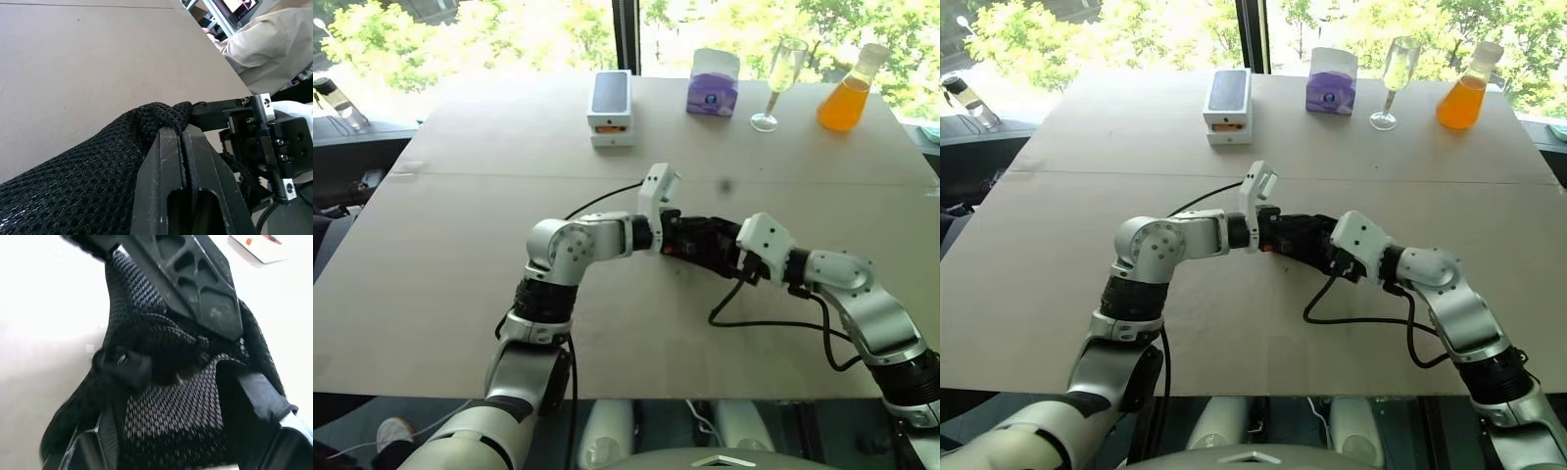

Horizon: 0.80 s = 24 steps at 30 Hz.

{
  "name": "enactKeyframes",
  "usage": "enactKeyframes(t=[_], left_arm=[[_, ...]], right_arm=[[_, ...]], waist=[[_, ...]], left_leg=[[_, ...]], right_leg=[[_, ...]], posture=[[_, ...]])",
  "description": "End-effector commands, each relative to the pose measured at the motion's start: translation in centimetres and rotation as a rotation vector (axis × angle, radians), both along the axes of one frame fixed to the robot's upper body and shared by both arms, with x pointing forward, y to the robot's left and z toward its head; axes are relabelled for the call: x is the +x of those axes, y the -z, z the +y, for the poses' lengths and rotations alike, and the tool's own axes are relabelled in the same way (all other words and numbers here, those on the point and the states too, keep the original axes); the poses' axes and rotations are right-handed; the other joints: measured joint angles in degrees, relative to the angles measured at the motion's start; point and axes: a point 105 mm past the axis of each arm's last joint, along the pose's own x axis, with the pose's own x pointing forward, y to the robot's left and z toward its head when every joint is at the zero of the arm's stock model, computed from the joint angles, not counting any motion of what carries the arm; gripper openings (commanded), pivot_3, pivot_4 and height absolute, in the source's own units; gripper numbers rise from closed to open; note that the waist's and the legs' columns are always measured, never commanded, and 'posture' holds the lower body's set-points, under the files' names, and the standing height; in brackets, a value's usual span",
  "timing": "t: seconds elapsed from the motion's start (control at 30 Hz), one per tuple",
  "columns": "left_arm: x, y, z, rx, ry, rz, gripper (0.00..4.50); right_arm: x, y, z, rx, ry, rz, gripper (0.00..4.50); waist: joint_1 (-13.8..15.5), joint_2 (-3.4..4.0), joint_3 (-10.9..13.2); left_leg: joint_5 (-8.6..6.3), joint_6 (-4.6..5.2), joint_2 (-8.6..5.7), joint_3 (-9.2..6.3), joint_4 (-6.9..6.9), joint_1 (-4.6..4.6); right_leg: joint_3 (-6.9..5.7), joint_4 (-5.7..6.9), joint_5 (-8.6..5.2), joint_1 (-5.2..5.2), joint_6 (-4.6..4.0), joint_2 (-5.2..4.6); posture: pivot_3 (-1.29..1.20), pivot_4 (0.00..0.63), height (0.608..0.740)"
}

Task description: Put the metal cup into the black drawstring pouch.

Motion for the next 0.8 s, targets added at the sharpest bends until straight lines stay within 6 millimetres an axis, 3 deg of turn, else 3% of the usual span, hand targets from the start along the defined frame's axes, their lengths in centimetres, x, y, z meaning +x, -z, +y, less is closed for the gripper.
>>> enactKeyframes(t=[0.03, 0.13, 0.37, 0.47, 0.53, 0.63, 0.8], left_arm=[[0.7, -1.3, 0.4, -0.006, -0.041, -0.084, 0.00], [0.7, -1.4, 0.2, 0.000, -0.034, -0.098, 0.00], [0.6, -1.8, -0.2, 0.006, -0.032, -0.147, 0.00], [0.2, -2.2, -0.5, -0.001, -0.018, -0.199, 0.00], [0.1, -2.4, -0.8, -0.001, -0.008, -0.230, 0.00], [-0.3, -2.2, -1.0, 0.024, 0.017, -0.273, 0.00], [-0.4, -1.7, -1.1, 0.064, 0.040, -0.324, 0.00]], right_arm=[[0.3, -0.2, -0.1, 0.013, 0.024, -0.019, 1.68], [0.4, -0.7, 0.3, 0.012, 0.030, -0.064, 0.43], [-0.1, -2.9, -4.9, 0.047, 0.223, -0.023, 0.43], [-1.2, -2.9, -6.2, 0.143, 0.301, 0.087, 1.67], [-2.3, -2.4, -6.0, 0.211, 0.314, 0.202, 2.64], [-3.7, -2.4, -3.9, 0.320, 0.267, 0.334, 2.64], [-3.2, -3.4, -1.5, 0.485, 0.261, 0.439, 2.64]], waist=[[-0.03, 0.00, 0.00], [0.03, 0.00, 0.00], [0.34, 0.00, 0.00], [0.23, 0.00, 0.00], [0.14, 0.01, 0.01], [-0.11, 0.02, 0.00], [0.03, 0.05, 0.01]], left_leg=[[0.00, 0.00, 0.00, 0.00, 0.00, 0.01], [0.00, 0.00, 0.00, -0.01, 0.00, 0.00], [0.00, 0.01, -0.01, -0.05, 0.02, -0.07], [0.00, 0.01, 0.01, -0.05, 0.02, -0.04], [0.00, 0.00, 0.04, -0.08, -0.01, -0.04], [0.00, 0.00, 0.05, -0.03, -0.01, 0.00], [-0.12, 0.21, 0.03, -0.04, 0.01, 0.02]], right_leg=[[0.01, 0.01, 0.00, 0.00, 0.00, 0.01], [-0.01, 0.02, 0.00, 0.00, 0.00, 0.01], [-0.06, -0.04, 0.00, 0.01, 0.01, -0.03], [-0.05, -0.03, 0.00, 0.01, 0.00, -0.01], [-0.05, -0.02, -0.01, 0.01, -0.02, 0.02], [0.00, 0.02, 0.00, 0.00, -0.02, 0.02], [0.01, 0.07, 0.00, 0.00, -0.02, 0.03]], posture=[[0.00, 0.150, 0.737], [0.00, 0.150, 0.737], [0.00, 0.150, 0.737], [0.00, 0.150, 0.737], [0.00, 0.150, 0.737], [0.00, 0.150, 0.737], [0.00, 0.150, 0.737]])
